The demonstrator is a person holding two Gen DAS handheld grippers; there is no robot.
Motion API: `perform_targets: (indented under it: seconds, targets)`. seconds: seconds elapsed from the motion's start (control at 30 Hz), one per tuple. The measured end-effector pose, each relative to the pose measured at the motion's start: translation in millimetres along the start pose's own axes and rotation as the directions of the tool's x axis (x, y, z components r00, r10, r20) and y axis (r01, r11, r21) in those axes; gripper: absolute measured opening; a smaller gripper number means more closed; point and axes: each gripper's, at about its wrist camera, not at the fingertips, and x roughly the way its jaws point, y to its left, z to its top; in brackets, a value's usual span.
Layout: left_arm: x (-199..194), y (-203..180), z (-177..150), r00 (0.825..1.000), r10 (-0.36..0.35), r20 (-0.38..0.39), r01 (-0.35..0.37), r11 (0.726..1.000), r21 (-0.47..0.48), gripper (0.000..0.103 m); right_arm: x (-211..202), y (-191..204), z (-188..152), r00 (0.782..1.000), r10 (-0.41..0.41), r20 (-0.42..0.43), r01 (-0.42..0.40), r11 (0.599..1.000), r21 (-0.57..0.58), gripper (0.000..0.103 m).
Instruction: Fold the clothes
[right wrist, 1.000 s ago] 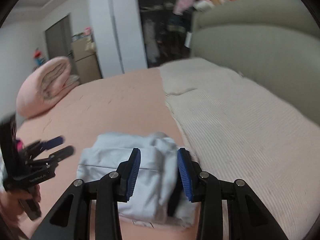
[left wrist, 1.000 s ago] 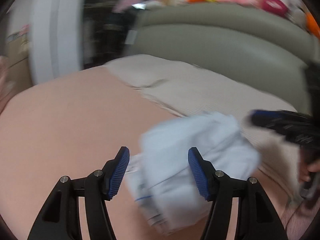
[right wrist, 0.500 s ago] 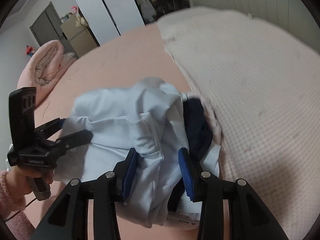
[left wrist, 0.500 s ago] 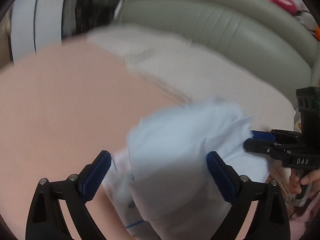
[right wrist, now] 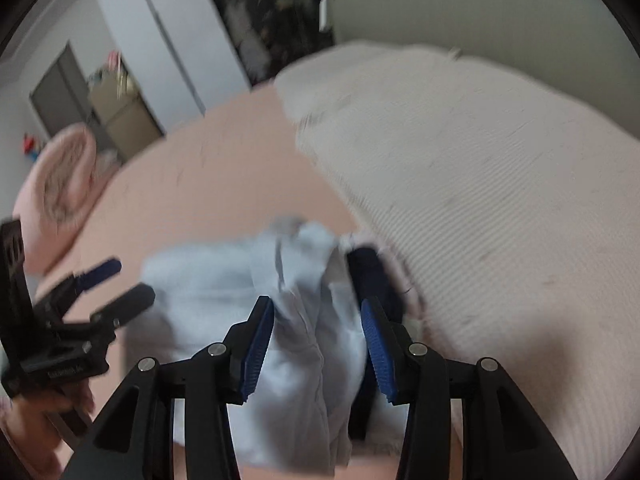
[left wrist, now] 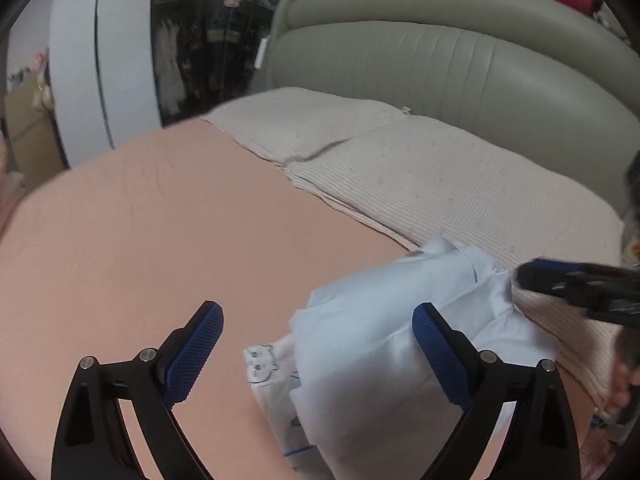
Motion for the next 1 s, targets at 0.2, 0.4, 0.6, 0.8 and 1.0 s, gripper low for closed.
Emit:
perform_targets:
  seconds: [0.2, 0.4, 0.6, 0.8, 1.0]
  targets:
    - [-23, 26, -4, 0.999, -0.010, -0.035, 0.006, 0.993, -0.115, 0.097, -28, 34, 2, 0.999, 0.033, -0.004, -0.033, 0.998, -0.057, 0.081]
    - [-55, 93, -20, 0.995, 0.071, -0.069, -0.084, 0.974, -0.209, 0.100, 7, 106, 0, 0.991, 0.088, -0.101, -0.097, 0.991, -0.089, 0.086]
    - [-94, 168, -33, 0.973, 0.198, -0.114, -0.225, 0.923, -0.314, 0.103, 36, 192, -8, 0.982, 0.095, -0.160, -0.120, 0.981, -0.150, 0.103]
    - [-156, 237, -59, 0.935, 0.331, -0.125, -0.353, 0.848, -0.395, 0.103, 31, 278, -9, 0.985, 0.119, -0.123, -0.146, 0.962, -0.232, 0.103]
    - [-238, 261, -83, 0.839, 0.516, -0.173, -0.542, 0.768, -0.340, 0.103, 6, 340, -16, 0.977, 0.171, -0.128, -0.201, 0.938, -0.284, 0.103]
